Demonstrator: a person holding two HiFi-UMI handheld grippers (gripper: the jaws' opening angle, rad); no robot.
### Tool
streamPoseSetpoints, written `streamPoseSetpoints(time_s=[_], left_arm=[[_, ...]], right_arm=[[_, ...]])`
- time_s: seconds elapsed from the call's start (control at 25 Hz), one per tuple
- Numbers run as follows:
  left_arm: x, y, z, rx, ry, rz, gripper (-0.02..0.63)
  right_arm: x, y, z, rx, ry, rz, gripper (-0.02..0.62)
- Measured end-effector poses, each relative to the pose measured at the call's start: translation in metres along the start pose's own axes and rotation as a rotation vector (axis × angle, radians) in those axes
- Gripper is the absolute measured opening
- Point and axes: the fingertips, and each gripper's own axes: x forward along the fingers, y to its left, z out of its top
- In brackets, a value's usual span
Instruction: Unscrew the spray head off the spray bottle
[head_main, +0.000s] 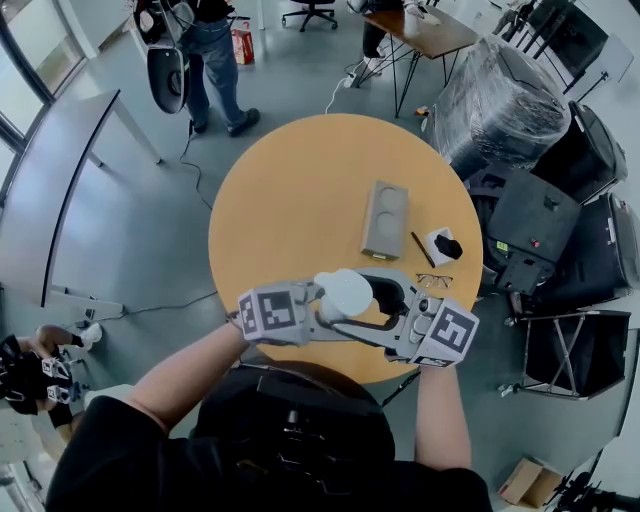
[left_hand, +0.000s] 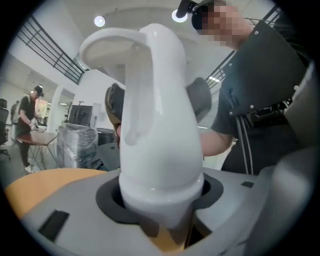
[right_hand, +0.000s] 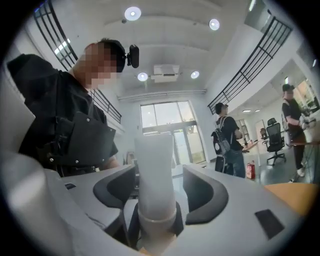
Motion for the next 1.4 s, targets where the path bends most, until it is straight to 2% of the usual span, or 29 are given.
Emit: streamPoseSetpoints(time_s=[0.04, 0.08, 0.16, 0.28, 0.32, 0.36, 0.4, 0.48, 0.84, 1.08, 1.4], left_arm=[[-0.001, 0.01, 0.002, -0.011, -0.007, 0.048, 0.287], [-0.001, 0.019, 0.004, -0.023, -0.015, 0.09, 0.285], [0.0, 0.032, 0.006, -0.034, -0.016, 0.161, 0.286], [-0.002, 0.043, -0.001, -0.014, 0.036, 0.252, 0.285], [-0.002, 0.045, -0.004, -0.008, 0.053, 0.268, 0.286], [-0.001, 0.046, -0.004, -0.006, 0.061, 0.274, 0.286], [0.0, 0.047, -0.004, -0.009, 0.06, 0.273, 0.287], [0.002, 0.047, -0.001, -0.01, 0.046, 0.265, 0.287], [-0.006, 0.027, 0.007, 0.031, -0.029, 0.237, 0.287], [-0.003, 0.036, -0.006, 0.044, 0.013, 0.256, 0.287], [-0.009, 0.038, -0.016, 0.042, 0.02, 0.271, 0.287]], right_arm=[[-0.002, -0.006, 0.001, -0.001, 0.004, -0.04, 0.331], [-0.004, -0.011, 0.002, 0.0, 0.002, -0.076, 0.342], [-0.005, -0.018, 0.003, -0.005, -0.003, -0.148, 0.342], [0.002, -0.025, 0.002, -0.045, 0.0, -0.27, 0.342], [0.003, -0.029, 0.003, -0.059, -0.005, -0.307, 0.329], [0.003, -0.032, 0.005, -0.067, -0.014, -0.33, 0.277], [0.003, -0.034, 0.007, -0.066, -0.025, -0.335, 0.216], [0.002, -0.033, 0.01, -0.054, -0.037, -0.315, 0.202], [0.006, -0.012, 0.031, -0.056, -0.093, -0.248, 0.199], [-0.003, -0.014, 0.056, -0.091, -0.128, -0.242, 0.198], [-0.01, -0.01, 0.092, -0.096, -0.189, -0.252, 0.198]])
